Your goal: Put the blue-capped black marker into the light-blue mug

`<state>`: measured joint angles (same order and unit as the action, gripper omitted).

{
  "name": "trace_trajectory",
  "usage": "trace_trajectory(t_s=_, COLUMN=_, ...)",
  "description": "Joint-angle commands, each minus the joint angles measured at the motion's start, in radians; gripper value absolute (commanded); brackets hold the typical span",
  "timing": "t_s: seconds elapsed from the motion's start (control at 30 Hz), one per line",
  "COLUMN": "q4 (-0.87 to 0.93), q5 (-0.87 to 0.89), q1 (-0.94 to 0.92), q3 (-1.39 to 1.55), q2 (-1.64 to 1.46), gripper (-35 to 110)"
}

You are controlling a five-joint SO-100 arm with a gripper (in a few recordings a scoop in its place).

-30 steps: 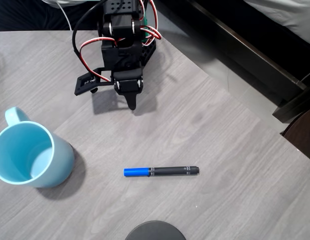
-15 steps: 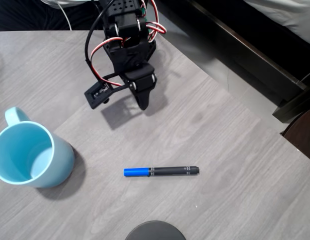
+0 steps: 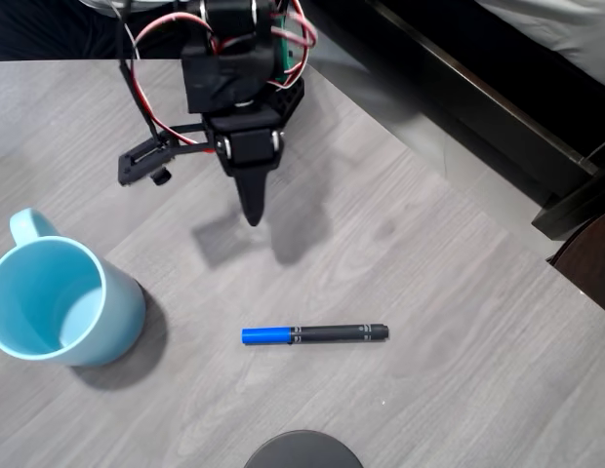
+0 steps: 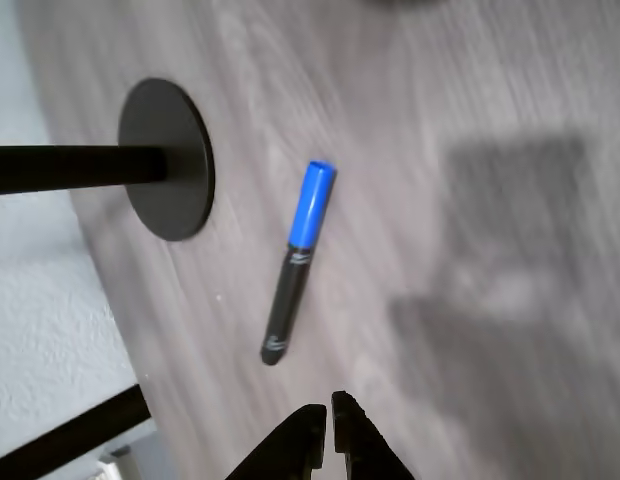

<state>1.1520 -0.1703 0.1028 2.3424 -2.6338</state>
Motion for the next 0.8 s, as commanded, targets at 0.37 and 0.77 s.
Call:
trace_trajectory(t_s=0.37, q4=-0.071, q5=0.333, q1=0.252, q3=-0.623, q2=0.902, gripper=12)
trace_trajectory(t_s=0.77, q4=-0.222, q5=0.431, q1=0.255, q3=-0.707, q2=1.218, gripper=22)
